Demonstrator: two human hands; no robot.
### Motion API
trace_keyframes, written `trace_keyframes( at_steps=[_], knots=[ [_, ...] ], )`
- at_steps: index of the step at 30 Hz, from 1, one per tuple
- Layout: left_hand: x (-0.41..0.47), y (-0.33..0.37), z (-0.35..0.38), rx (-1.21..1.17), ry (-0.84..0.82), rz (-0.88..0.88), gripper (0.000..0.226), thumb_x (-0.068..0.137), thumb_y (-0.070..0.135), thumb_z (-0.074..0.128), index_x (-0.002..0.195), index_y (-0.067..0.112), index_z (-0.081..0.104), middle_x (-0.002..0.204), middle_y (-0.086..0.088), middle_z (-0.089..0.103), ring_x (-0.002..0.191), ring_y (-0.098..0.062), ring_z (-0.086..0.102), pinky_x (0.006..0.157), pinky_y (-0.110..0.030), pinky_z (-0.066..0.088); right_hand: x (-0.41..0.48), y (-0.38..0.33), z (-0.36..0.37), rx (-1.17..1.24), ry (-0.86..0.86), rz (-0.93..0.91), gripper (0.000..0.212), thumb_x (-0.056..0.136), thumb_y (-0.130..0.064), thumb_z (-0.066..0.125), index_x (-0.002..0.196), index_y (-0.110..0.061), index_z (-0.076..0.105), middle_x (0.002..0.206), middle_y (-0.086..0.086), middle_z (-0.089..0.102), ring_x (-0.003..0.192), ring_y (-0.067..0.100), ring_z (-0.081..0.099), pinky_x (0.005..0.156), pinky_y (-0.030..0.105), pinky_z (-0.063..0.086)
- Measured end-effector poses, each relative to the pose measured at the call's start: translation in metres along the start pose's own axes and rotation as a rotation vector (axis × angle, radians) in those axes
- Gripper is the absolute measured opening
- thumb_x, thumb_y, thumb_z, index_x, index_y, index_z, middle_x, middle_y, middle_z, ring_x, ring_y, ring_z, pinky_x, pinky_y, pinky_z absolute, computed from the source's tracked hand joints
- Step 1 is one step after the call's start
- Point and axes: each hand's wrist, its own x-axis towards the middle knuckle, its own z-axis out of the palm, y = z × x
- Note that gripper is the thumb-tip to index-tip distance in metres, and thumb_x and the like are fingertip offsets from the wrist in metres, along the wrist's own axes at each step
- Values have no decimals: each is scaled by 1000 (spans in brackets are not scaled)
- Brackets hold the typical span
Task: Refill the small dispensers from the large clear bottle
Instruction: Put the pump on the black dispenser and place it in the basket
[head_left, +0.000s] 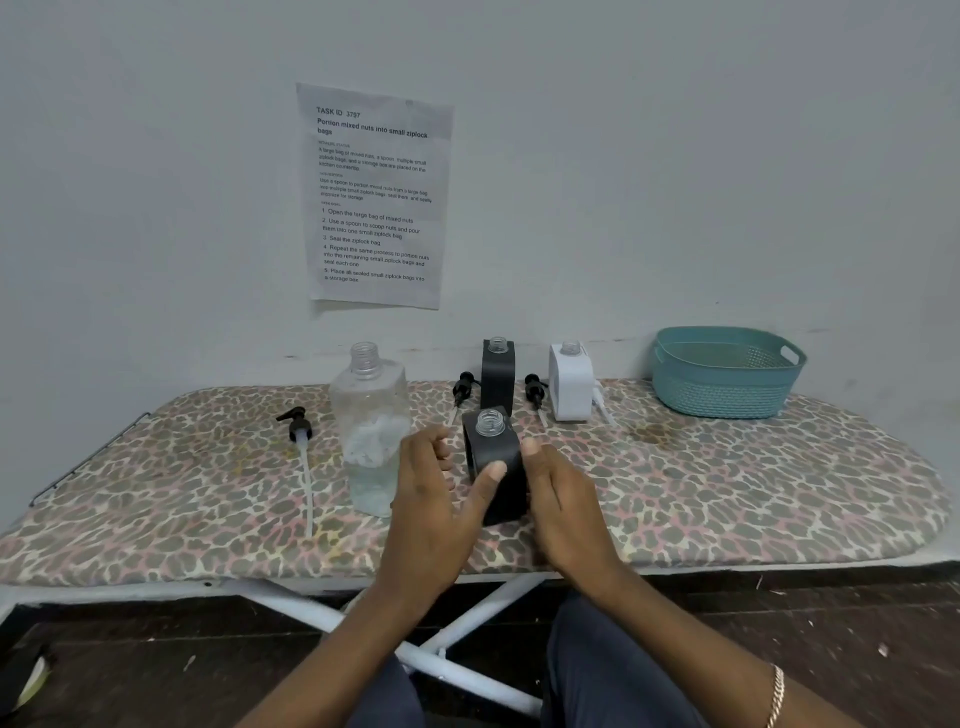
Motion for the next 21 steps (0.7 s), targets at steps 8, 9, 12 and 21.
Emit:
trace_keyframes(
  at_steps=[8, 9, 12, 21],
  knots=[
    [-2, -12, 14, -31, -188, -111, 94, 76, 64, 85, 150, 36, 34, 131, 11, 66, 116, 0, 66, 97, -35, 59, 1, -1, 1, 77, 34, 96, 61, 112, -49, 37, 76, -10, 68, 72, 11, 67, 71, 27, 64, 72, 48, 54],
    [-2, -12, 14, -24, -182, -107, 95, 75, 66, 84, 150, 36, 33, 129, 11, 67, 114, 1, 66, 97, -32, 59, 3, 0, 0, 69, 23, 100, 61, 112, -46, 38, 75, -10, 69, 72, 10, 69, 71, 27, 65, 72, 47, 54],
    [-3, -11, 15, -7, -169, -94, 94, 76, 66, 84, 149, 38, 33, 125, 12, 69, 111, 2, 67, 93, -25, 58, 10, 2, -4, 30, -14, 127, 61, 112, -47, 40, 73, -13, 73, 71, 5, 73, 68, 20, 69, 71, 39, 56],
    [-3, -12, 14, -54, -182, -110, 81, 79, 43, 75, 147, 40, 30, 107, 19, 66, 96, 4, 66, 74, -9, 52, 63, -38, -20, -73, 199, -131, 51, 110, -52, 45, 91, -8, 64, 86, 12, 69, 81, 30, 69, 74, 51, 59]
  ],
)
